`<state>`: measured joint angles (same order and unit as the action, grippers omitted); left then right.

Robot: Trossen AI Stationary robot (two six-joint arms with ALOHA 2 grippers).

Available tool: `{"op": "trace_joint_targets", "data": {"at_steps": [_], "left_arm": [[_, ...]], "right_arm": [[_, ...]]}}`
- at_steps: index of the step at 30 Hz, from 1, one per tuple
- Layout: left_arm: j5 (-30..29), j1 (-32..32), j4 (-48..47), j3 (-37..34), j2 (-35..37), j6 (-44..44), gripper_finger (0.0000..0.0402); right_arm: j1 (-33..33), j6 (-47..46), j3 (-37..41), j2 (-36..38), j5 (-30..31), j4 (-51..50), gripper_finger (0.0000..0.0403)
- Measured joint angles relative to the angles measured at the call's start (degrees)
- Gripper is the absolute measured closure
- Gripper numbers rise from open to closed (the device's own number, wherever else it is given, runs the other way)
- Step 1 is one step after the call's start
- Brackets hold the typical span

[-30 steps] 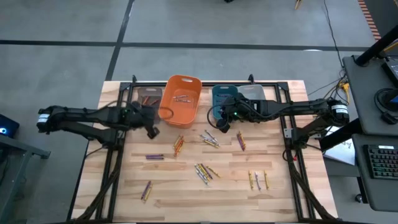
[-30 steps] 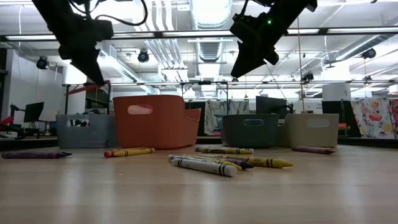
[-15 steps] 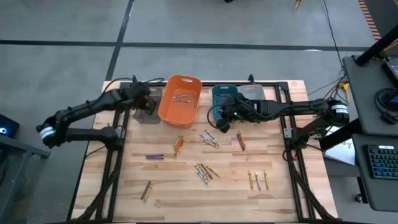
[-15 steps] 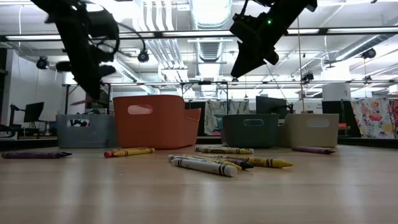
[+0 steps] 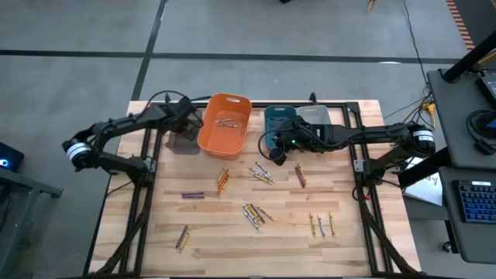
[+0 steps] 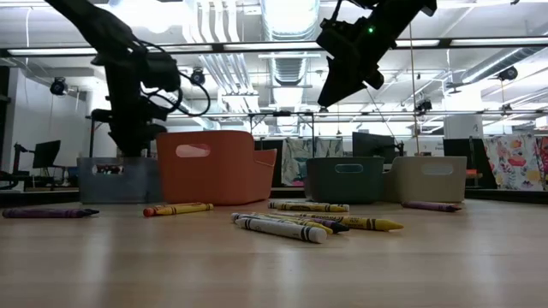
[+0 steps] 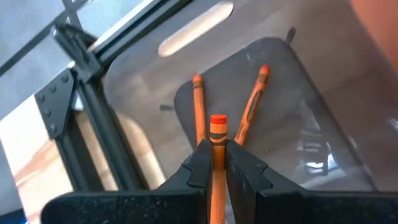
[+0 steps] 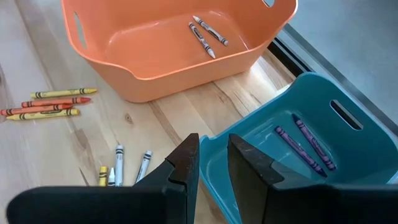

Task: Sort crayons
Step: Put the orange crayon into the black bin, then put the white crayon into the orange bin

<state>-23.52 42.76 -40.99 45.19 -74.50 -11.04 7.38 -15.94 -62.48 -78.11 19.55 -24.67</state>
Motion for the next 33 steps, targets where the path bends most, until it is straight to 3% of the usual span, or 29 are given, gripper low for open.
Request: {"op": "trace_joint_targets", "data": {"at_steps": [19,33], "left_arm": [[-3.60,-0.02,2.42,0.00,-2.41,1.59,0.0387],[-4.07,-0.31,2.01,0.00,-1.04,2.49,0.0313]], "right_arm": [[0.00,-0.53,0.00,0.00,0.00,0.13,0.0330],[0.00,-0.70,0.00,0.00,0.00,0.13,0.0330]]}}
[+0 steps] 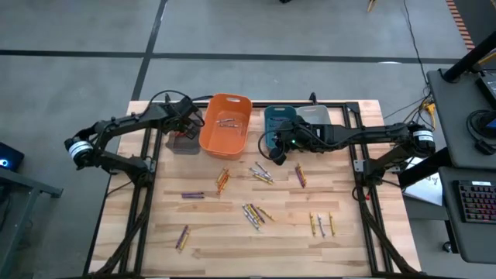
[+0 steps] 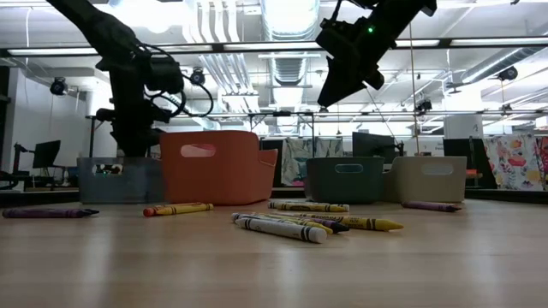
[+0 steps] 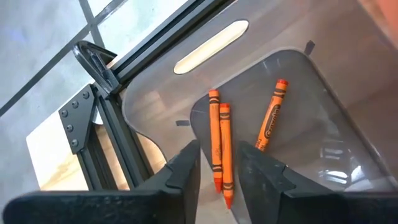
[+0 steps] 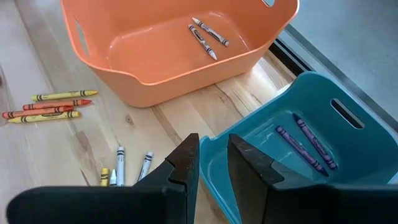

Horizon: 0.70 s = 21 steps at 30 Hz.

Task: Sort crayons
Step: Put the white crayon into the orange bin

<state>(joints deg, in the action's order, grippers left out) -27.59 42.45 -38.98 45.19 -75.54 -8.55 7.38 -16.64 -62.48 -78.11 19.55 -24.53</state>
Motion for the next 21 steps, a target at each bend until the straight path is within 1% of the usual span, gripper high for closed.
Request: {"op": "trace_joint_targets", "data": {"at_steps": [5,9,15,18,21], "left_arm": [[1.57,-1.24,-0.07,0.00,4.10,0.11,0.0310],[1.59,-3.76,-0.07,0.00,9.01,0.14,0.0310],[1.61,-10.01,1.03,0.00,16.58,0.14,0.0310],[1.61,-13.66,2.50,0.00,19.58,0.12,0.0310],[1.64,-17.38,4.74,0.00,21.83,0.15,0.0310]], "right_arm": [[0.01,-1.07,0.00,0.00,-0.02,-0.02,0.0330],[0.00,-3.57,0.00,0.00,-0.09,-0.02,0.0330],[-0.10,-9.81,0.01,0.00,-1.29,-0.02,0.0330],[-0.53,-12.35,0.01,0.00,-3.51,-0.02,0.0330],[-1.70,-14.46,0.02,0.00,-3.69,-0.02,0.0330]]}}
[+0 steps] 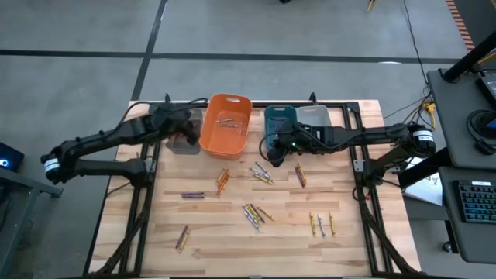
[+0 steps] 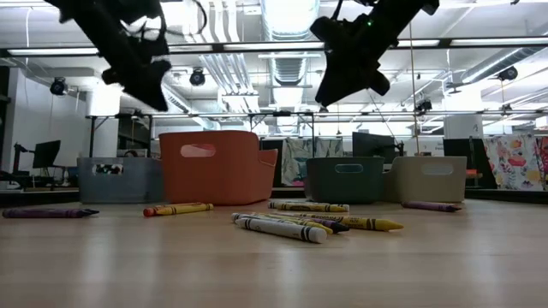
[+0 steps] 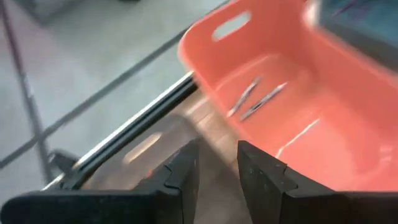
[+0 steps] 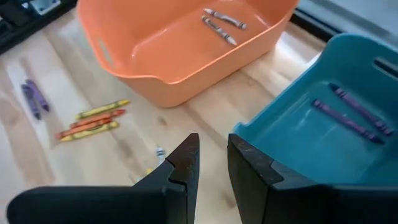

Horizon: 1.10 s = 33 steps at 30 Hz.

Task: Sort crayons
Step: Put the white crayon into the orange bin

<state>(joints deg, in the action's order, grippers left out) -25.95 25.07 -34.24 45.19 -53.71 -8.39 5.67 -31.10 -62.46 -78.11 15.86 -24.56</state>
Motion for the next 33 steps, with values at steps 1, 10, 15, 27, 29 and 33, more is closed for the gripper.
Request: {"op": "trace_joint_targets", "data": {"at_steps": [1,10,15,27,29,33], "left_arm": [[0.00,-1.14,0.93,0.00,0.60,0.17,0.0310],[0.06,-9.77,9.77,0.00,1.96,5.83,0.0310],[0.04,-12.53,14.30,0.00,1.94,10.11,0.0310],[0.04,-13.65,17.18,0.00,1.96,14.57,0.0310],[0.04,-13.65,17.95,0.00,1.96,15.35,0.0310],[1.35,-13.62,20.52,-0.02,1.96,17.54,0.0310]], "right_arm": [[-0.45,-0.73,0.00,0.00,-0.02,0.00,0.0330],[-5.92,-5.90,0.00,0.00,-0.04,0.00,0.0330],[-8.48,-10.16,0.00,0.00,-2.46,0.00,0.0330],[-13.62,-21.36,0.00,-0.95,-7.40,-0.09,0.0330],[-14.21,-22.80,-0.02,-1.83,-7.85,-0.28,0.0330],[-15.07,-24.71,-0.77,-4.22,-11.30,-0.54,0.0330]]}}
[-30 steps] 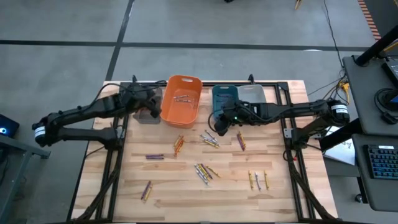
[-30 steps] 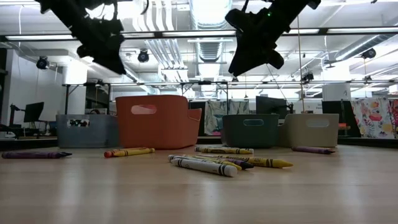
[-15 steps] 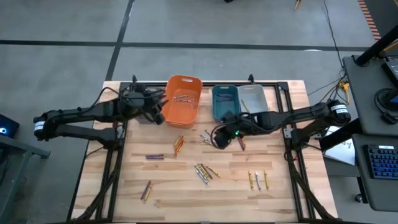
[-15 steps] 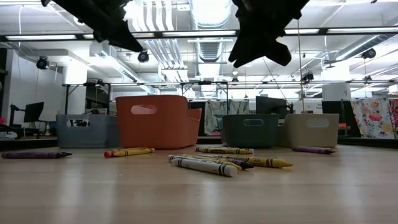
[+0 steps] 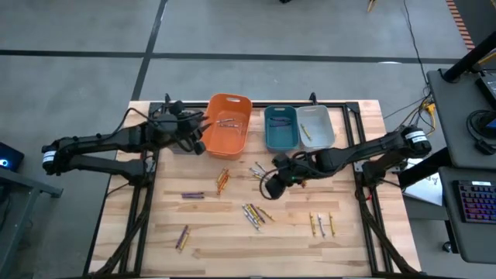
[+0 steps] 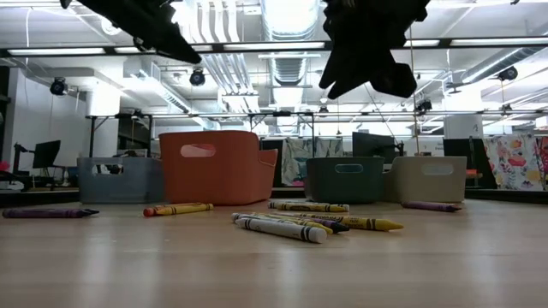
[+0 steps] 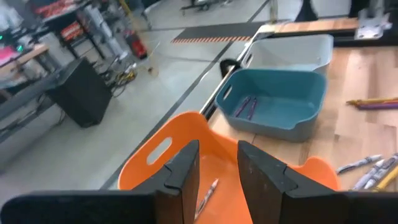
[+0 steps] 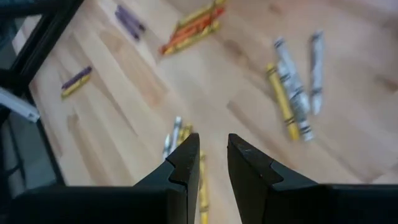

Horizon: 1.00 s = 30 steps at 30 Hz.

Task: Sort crayons
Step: Put the white crayon into the orange bin

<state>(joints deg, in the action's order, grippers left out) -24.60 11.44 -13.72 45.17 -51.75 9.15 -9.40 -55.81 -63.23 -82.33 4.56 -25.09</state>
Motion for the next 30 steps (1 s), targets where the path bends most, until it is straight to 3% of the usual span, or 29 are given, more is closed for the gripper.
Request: {"op": "trace_joint_targets", "data": {"at_steps": [6,16,30], "left_arm": [[4.66,0.00,4.32,0.00,-0.13,3.94,0.0310],[4.66,0.00,8.15,0.00,-0.17,8.29,0.0310],[4.65,0.00,8.15,0.00,-0.31,8.20,0.0310]], "right_arm": [[-1.86,-3.94,-2.12,-3.74,-5.56,-3.29,0.0330],[-7.84,-17.24,-3.05,-7.72,-13.98,-14.95,0.0330],[-22.24,-38.61,-2.67,-8.98,-15.70,-25.71,0.0330]]}}
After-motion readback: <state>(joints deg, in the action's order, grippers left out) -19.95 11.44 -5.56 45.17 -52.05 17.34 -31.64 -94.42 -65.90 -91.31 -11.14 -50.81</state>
